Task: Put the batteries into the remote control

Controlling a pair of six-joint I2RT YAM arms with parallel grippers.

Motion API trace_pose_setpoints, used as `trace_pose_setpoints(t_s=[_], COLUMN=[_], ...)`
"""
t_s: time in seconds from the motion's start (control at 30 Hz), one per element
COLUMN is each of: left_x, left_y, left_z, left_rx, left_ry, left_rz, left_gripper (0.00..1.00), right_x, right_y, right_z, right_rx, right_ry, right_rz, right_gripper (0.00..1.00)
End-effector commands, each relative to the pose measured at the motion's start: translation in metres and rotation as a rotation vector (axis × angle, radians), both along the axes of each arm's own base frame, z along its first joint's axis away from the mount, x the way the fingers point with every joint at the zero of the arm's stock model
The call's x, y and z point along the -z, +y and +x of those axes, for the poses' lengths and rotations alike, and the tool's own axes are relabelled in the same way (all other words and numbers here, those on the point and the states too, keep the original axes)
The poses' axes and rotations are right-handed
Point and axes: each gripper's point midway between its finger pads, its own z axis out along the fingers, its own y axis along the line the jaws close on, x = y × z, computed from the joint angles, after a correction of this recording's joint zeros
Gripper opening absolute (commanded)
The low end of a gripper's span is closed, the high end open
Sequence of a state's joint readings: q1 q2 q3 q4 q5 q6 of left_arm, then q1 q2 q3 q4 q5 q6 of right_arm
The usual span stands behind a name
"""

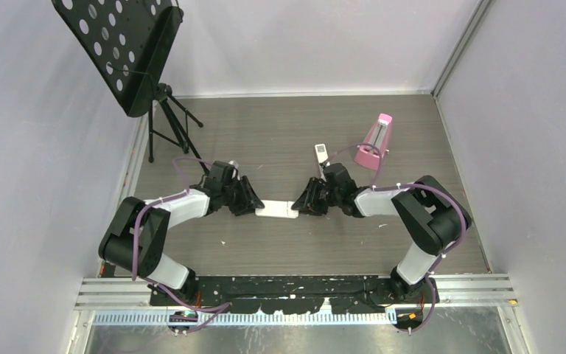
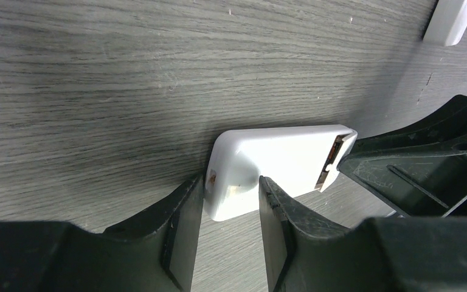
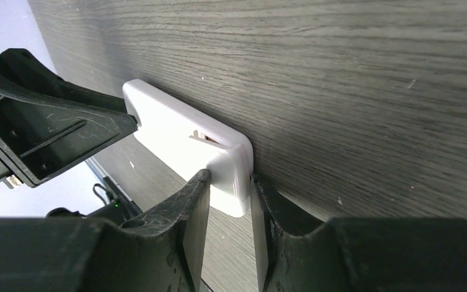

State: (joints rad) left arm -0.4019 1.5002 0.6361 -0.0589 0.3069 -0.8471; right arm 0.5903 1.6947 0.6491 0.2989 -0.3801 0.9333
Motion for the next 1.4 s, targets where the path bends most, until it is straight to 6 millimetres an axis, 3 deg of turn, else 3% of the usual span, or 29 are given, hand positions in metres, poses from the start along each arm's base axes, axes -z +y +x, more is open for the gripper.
trace_pose_setpoints(t_s=[0.0,0.37,0.73,0.97,1.13,1.23,1.37], left_x=[0.035,0.035,0.036,0.035,0.034,0.035,0.039], left_y=[0.021,0.021,0.022,0.020,0.018,0.018,0.020], left_z=[-0.027,-0.029,-0.030,-0.031,-0.032,-0.033,-0.036], left_rx=[0.012,0.010,0.011,0.018,0.024,0.025,0.024], left_ry=[0.117,0.120,0.124,0.126,0.129,0.137,0.152], left_rz=[0.118,0.118,0.122,0.110,0.098,0.098,0.107], left_gripper=[0.41,0.42,0.44,0.45,0.46,0.46,0.46], right_x=[0.041,0.044,0.041,0.034,0.042,0.050,0.060], right_y=[-0.027,-0.043,-0.061,-0.021,-0.021,-0.026,-0.038], right_z=[-0.021,-0.030,-0.031,-0.027,-0.024,-0.024,-0.026], right_rx=[-0.019,0.022,0.111,0.008,0.021,0.042,0.071], right_ry=[0.060,0.120,0.088,0.057,0.063,0.083,0.094], right_rz=[-0.233,-0.344,-0.412,-0.223,-0.239,-0.271,-0.340], right_gripper=[0.36,0.38,0.48,0.50,0.51,0.48,0.32])
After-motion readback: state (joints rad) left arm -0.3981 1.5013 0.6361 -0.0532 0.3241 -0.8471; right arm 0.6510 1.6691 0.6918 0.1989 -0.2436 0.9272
